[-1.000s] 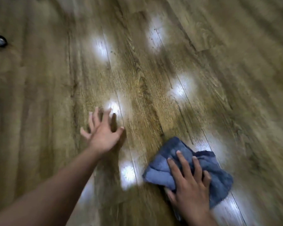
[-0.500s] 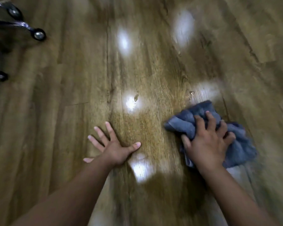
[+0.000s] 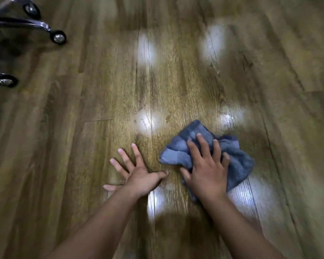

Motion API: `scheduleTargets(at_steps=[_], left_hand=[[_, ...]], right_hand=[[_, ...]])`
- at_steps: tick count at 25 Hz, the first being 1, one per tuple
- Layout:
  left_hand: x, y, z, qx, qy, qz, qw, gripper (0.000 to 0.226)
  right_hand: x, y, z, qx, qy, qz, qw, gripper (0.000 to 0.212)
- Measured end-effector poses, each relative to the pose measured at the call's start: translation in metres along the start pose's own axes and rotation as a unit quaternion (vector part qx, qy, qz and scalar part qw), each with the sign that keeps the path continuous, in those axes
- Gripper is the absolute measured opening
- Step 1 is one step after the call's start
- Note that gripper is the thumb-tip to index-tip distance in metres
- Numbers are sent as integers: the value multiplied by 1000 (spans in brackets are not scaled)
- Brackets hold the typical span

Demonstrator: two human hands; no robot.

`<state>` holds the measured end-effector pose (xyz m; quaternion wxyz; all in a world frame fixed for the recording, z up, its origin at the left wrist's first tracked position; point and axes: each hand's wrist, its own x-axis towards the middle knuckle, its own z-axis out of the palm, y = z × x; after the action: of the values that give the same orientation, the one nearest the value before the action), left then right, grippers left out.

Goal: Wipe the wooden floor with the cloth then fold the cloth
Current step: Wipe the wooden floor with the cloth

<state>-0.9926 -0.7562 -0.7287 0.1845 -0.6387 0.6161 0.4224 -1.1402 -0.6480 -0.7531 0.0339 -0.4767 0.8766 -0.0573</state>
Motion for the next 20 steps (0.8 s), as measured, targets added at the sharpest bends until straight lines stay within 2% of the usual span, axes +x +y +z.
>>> scheduleTargets(at_steps=[2, 3, 4, 6, 7, 10, 14, 17, 20], left_hand=[[8, -4, 1, 2, 78, 29, 997, 98], [16, -7, -8, 24, 162, 78, 983, 77], [29, -8, -20, 50, 242, 143, 958, 58], [69, 0, -60, 100, 330, 222, 912, 39], [90, 5, -79, 101, 356, 220, 902, 40], [132, 7, -95, 105, 394, 139, 902, 51], [141, 4, -83, 134, 415, 145, 888, 55], [143, 7, -88, 129, 428, 138, 884, 54], [143, 4, -84, 124, 434, 140, 881, 54]], right_hand=[[-14, 3, 4, -13, 8, 10, 1000, 83], [-15, 2, 5, -16, 10, 10, 1000, 82], [-16, 3, 5, -20, 12, 10, 1000, 81], [-14, 3, 5, -27, 19, 15, 999, 78], [-13, 3, 6, -32, 19, 18, 999, 78], [-11, 3, 7, -34, 12, 15, 999, 80], [6, -1, 6, -24, 22, 5, 999, 79], [63, -26, 4, -20, 25, 1, 999, 78], [158, -66, 9, -21, 14, -12, 1000, 76]])
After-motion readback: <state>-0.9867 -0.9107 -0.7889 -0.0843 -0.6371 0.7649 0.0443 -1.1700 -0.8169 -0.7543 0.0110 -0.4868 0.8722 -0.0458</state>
